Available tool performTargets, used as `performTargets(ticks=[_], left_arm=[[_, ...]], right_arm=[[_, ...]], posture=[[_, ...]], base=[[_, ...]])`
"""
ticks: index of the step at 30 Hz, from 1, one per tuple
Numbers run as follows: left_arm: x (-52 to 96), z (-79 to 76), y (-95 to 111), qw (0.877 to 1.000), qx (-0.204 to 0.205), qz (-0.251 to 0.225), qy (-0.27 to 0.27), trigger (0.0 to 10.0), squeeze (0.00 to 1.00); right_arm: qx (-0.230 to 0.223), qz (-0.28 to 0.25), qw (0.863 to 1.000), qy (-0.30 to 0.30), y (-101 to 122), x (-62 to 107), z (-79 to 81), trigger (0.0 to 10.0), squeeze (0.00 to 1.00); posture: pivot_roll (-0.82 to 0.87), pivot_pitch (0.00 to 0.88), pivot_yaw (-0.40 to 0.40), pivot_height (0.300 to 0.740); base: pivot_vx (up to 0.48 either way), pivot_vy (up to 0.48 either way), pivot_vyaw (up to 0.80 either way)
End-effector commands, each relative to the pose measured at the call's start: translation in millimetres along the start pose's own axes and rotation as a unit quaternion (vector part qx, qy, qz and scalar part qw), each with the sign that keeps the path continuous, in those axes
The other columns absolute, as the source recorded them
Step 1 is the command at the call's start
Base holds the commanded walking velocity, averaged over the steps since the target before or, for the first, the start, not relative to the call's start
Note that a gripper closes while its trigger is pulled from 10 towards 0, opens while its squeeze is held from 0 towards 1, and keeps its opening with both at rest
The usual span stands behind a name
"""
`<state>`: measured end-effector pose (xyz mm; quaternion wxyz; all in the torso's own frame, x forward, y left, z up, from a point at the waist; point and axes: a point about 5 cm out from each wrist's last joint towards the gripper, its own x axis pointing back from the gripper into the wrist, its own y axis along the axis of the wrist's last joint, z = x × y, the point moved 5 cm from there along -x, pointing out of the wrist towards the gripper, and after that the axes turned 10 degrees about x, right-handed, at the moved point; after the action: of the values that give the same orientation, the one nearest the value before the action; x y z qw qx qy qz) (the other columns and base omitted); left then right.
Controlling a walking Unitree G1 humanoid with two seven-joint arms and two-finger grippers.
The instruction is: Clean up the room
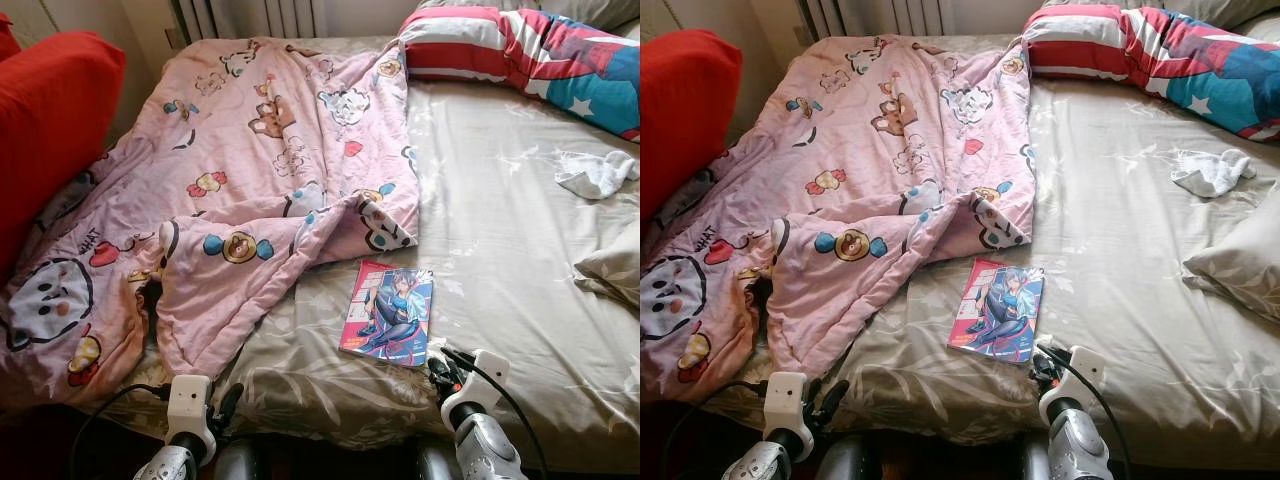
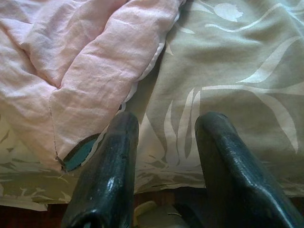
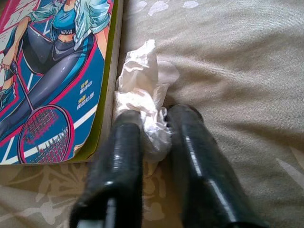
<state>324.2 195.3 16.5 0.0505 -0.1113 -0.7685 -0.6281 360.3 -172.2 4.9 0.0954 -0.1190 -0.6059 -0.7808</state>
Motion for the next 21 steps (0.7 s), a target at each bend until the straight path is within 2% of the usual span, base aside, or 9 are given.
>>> performTargets(ticks=[1,10,13,14,16,18,21], left_arm=[[6.0,9.4,-8,1.000,-0.007,0.019,0.013,10.0,0.00],[2.3,7.8,-7,1.000,-0.006,0.021,0.012,10.0,0.00],[0.1,6.4,-7,1.000,-0.006,0.021,0.011,10.0,0.00],[-1.6,4.9,-7,1.000,-0.005,0.021,0.010,10.0,0.00],[-2.1,4.4,-6,1.000,-0.005,0.021,0.009,10.0,0.00],[-3.5,2.9,-7,1.000,-0.003,0.020,0.009,10.0,0.00],[-4.2,1.8,-8,1.000,-0.001,0.021,0.011,10.0,0.00]], right_arm=[[-0.009,0.022,1.000,0.004,-15,4.4,2.6,0.0,0.00],[0.001,0.013,1.000,0.009,-10,2.8,6.0,0.0,0.00],[0.020,-0.003,1.000,0.006,-5,2.4,6.6,0.0,0.00],[0.041,-0.023,0.999,0.002,2,2.2,6.6,0.0,0.00],[0.045,-0.033,0.998,-0.001,5,2.3,6.2,0.0,0.00],[0.061,-0.080,0.995,-0.008,20,3.8,7.1,0.0,0.00],[0.080,-0.115,0.990,-0.008,30,7.1,9.4,0.0,0.00]], posture=[[0.08,0.278,0.076,0.577],[0.07,0.249,0.073,0.577],[0.06,0.233,0.071,0.577],[0.05,0.216,0.066,0.577],[0.05,0.214,0.066,0.577],[0.04,0.196,0.057,0.577],[0.03,0.181,0.050,0.577]], base=[[0.000,0.000,0.00],[0.000,0.000,0.00],[0.000,0.000,0.00],[0.000,0.000,0.00],[0.000,0.000,0.00],[0.000,0.000,0.00],[0.000,0.000,0.00]])
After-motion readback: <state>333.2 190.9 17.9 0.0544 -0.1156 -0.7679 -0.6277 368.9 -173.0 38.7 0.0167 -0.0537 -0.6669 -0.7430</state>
